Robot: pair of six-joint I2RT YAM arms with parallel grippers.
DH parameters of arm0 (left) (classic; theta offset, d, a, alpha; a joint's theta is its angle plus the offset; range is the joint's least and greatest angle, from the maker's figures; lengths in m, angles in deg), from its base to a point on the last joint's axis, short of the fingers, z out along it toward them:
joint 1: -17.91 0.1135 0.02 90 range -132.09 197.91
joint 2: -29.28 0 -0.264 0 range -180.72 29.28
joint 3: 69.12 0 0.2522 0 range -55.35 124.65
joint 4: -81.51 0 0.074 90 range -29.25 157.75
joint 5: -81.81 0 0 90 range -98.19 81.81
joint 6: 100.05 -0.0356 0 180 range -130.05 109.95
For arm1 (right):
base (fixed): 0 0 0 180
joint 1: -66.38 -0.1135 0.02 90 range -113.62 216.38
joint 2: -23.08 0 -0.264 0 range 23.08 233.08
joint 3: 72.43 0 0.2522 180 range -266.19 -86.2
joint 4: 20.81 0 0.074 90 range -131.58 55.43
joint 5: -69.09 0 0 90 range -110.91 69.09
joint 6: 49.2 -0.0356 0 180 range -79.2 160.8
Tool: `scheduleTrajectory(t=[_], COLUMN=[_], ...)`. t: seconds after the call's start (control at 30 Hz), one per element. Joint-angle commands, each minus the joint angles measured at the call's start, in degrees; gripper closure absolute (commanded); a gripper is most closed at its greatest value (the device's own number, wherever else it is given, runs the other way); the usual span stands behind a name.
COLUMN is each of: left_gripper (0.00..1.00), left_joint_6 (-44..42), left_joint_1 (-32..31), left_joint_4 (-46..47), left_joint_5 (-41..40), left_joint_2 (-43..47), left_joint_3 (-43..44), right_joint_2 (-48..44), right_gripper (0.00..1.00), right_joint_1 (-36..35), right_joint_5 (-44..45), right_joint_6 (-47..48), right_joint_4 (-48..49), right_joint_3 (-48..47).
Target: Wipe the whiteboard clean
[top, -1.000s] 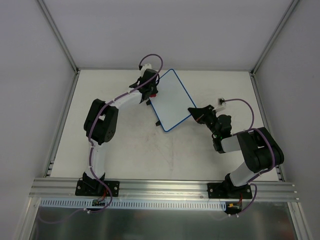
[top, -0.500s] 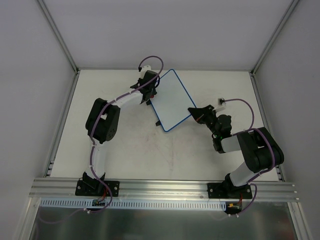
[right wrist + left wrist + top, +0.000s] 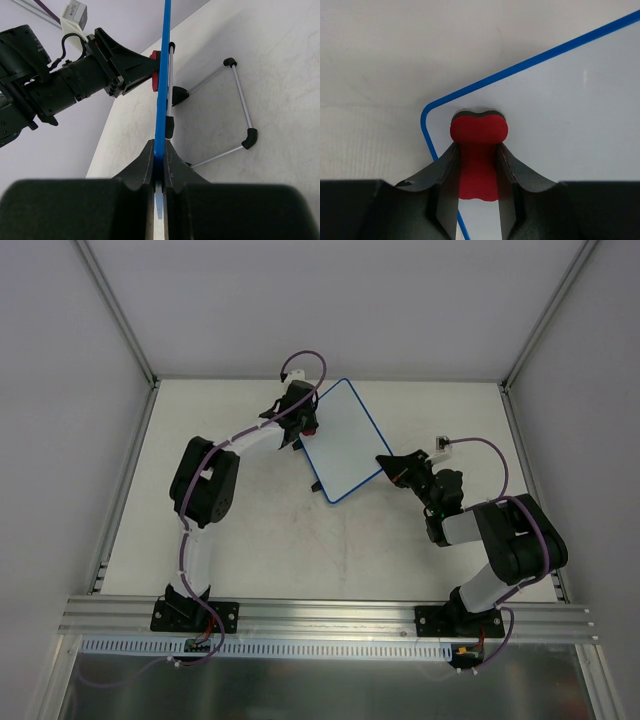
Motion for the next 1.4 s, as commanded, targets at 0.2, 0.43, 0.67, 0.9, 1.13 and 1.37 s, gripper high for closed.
scheduleTrajectory(t=[0.2,0.43,0.67,0.9,1.13,1.37], left_gripper=[1.00,1.00,1.00,1.00,0.95,0.75], left_joint_6=[7.2,5.6,4.9,5.2,3.4,1.9], left_joint_1=[4.2,8.0,8.6,11.5,12.8,12.9], left_joint_4=[21.6,19.2,-0.2,-4.6,-10.3,-13.2], left_joint_5=[14.0,12.2,7.3,13.0,14.0,13.5], left_joint_2=[15.0,32.5,41.8,44.0,47.6,49.5], left_joint_3=[-22.1,-33.7,-37.5,-45.9,-49.5,-52.0], right_joint_2=[1.5,1.7,1.9,2.1,2.1,2.1], right_gripper=[1.00,1.00,1.00,1.00,1.00,1.00], right_joint_1=[-0.5,-0.5,-0.5,-0.5,-0.5,-0.6], right_joint_5=[-2.5,-2.8,-2.8,-3.0,-3.3,-3.4], right_joint_6=[0.5,0.4,0.3,0.2,0.2,0.2], right_joint_4=[6.0,6.0,6.1,6.1,6.4,6.7], right_joint_3=[-1.0,-1.2,-1.3,-1.4,-1.4,-1.3])
